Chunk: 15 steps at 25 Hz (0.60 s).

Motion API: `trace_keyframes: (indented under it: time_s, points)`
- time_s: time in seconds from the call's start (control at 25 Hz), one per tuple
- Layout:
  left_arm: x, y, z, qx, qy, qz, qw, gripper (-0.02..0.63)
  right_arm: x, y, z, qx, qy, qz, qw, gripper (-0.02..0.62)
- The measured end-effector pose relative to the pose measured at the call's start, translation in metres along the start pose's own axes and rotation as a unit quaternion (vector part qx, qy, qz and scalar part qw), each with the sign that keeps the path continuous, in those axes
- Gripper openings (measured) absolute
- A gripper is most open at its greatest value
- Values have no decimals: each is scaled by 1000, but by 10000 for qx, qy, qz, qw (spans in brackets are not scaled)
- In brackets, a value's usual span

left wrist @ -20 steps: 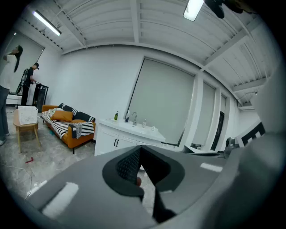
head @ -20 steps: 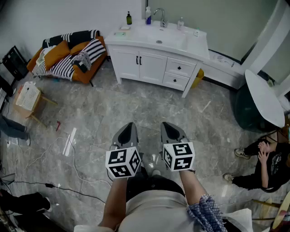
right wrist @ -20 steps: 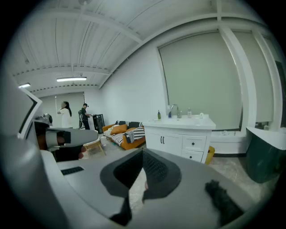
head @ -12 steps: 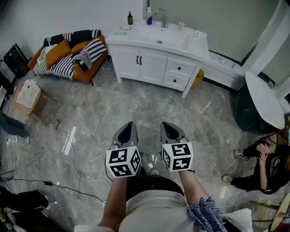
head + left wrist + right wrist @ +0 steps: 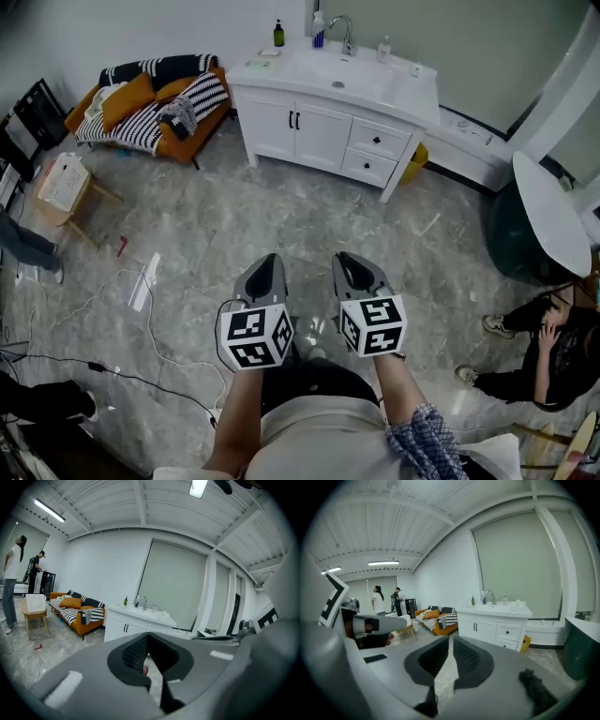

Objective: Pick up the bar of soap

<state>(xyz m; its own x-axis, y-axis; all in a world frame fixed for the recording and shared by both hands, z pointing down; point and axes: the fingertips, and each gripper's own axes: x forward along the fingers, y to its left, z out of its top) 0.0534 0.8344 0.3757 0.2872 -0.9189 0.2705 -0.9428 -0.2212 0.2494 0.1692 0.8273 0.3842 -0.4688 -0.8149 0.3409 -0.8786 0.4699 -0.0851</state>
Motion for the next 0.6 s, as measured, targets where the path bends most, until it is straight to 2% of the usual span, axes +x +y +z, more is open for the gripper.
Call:
trace_keyframes:
  time_s: [0.16, 0.2, 0.24, 0.6]
  points:
    - [-9, 0, -7, -4, 0, 113, 9999, 8, -7, 9, -2, -36, -121, 282, 9995, 32]
    - [-11, 0, -8, -3, 0, 134, 9999, 8, -8, 11, -2, -46, -150, 325, 9993, 95]
    - [-12, 1, -9, 3, -2, 160, 9999, 8, -9, 12, -2, -57, -167, 352, 9992, 126]
    - [-17, 6, -12, 89, -21, 345, 9994, 8, -7, 15, -1, -181, -207, 432, 9987, 127]
